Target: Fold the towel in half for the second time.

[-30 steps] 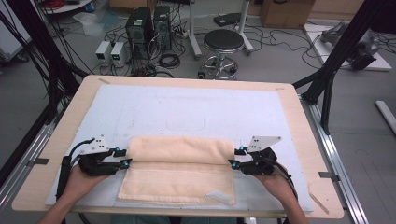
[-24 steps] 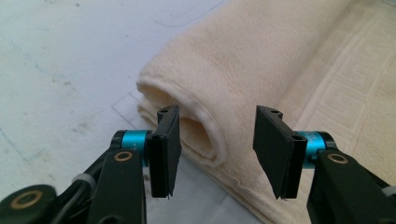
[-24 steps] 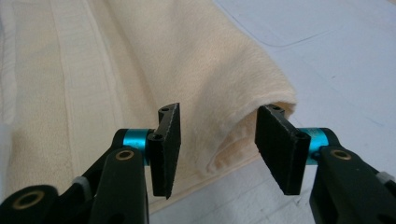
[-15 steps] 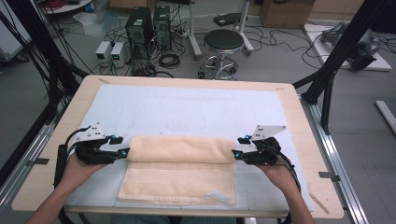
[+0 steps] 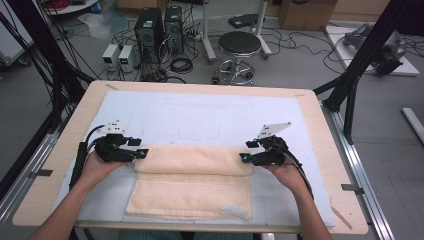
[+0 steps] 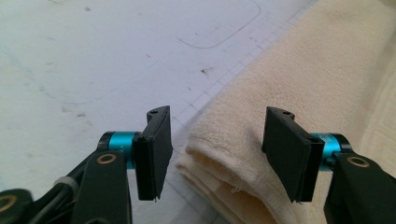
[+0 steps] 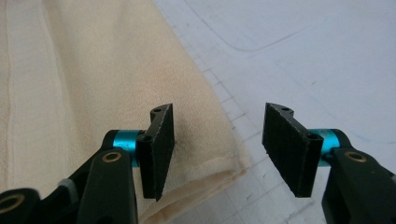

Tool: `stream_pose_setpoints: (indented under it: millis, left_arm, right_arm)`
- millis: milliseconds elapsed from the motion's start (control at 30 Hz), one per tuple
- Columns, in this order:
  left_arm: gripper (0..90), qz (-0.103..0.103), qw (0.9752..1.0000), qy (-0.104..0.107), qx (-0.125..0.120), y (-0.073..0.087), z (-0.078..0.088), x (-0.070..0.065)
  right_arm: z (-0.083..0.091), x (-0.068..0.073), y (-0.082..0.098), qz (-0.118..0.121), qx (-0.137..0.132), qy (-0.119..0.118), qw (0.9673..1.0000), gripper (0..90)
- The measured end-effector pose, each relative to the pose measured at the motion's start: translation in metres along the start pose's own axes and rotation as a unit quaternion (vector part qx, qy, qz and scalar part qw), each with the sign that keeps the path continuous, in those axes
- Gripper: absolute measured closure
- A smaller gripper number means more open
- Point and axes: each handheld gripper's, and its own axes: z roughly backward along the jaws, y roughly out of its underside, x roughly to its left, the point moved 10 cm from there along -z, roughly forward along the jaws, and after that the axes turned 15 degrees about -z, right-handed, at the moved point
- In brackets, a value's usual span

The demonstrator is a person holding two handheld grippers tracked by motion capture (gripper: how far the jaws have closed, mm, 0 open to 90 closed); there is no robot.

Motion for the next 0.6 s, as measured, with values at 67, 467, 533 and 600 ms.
stream_pose_setpoints:
  millis: [67,467,533,600]
  left_arm:
    - [49.7,0.004,0.9999,0.010,0.004,0.003,-0.001,0.001]
    - [82.6,-0.030,0.9989,0.013,-0.034,-0.010,0.025,-0.016]
    - [82.7,-0.043,0.9982,0.012,-0.039,-0.012,0.032,-0.022]
    - [82.7,-0.055,0.9976,0.008,-0.043,-0.012,0.039,-0.030]
  right_arm:
    - [-0.001,0.000,0.002,-0.009,0.007,-0.014,0.9998,54.0]
    - [0.014,0.026,0.002,0.034,0.007,-0.047,0.9983,81.2]
    - [0.020,0.032,0.002,0.044,-0.002,-0.047,0.9979,81.4]
    - [0.026,0.039,0.004,0.048,-0.006,-0.050,0.9976,81.4]
